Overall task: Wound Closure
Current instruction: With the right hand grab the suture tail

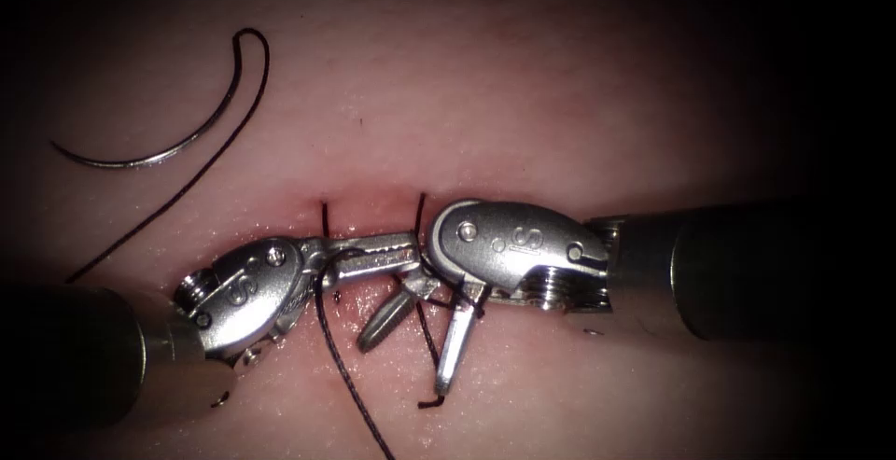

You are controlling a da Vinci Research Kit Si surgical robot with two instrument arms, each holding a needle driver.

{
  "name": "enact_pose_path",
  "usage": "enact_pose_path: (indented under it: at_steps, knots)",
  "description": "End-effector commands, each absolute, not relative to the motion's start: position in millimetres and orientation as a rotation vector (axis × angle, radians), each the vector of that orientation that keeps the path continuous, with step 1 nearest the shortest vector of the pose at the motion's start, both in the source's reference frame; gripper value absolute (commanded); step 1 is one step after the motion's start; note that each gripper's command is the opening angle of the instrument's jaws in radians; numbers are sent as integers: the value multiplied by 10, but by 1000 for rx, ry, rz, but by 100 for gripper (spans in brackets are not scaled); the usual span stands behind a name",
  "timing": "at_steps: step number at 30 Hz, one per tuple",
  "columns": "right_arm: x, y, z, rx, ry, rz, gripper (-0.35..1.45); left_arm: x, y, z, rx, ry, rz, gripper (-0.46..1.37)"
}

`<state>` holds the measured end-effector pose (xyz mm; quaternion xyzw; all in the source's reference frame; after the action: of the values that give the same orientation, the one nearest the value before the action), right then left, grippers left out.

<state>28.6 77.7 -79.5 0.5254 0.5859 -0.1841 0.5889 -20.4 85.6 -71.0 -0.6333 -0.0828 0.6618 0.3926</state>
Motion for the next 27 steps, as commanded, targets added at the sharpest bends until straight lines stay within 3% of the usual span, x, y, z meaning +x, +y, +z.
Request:
enact_pose_path:
  at_steps: [1, 14, 18, 20, 22, 27]
  knots:
    - [287, 776, -794, 1225, 1356, -432, 78, -204, 856, -710, -1610, -210, 1682, -35]
    - [286, 754, -792, 1252, 1307, -492, 71, -200, 852, -709, -1615, -215, 1685, -35]
    - [286, 750, -788, 1253, 1261, -504, 61, -199, 852, -709, -1615, -214, 1684, -35]
    - [286, 749, -788, 1277, 1251, -513, 39, -198, 852, -709, -1615, -215, 1684, -35]
    - [285, 749, -788, 1305, 1244, -532, -35, -197, 852, -709, -1614, -213, 1684, -35]
    - [285, 753, -789, 1307, 1245, -554, -35, -194, 851, -709, -1612, -211, 1683, -35]
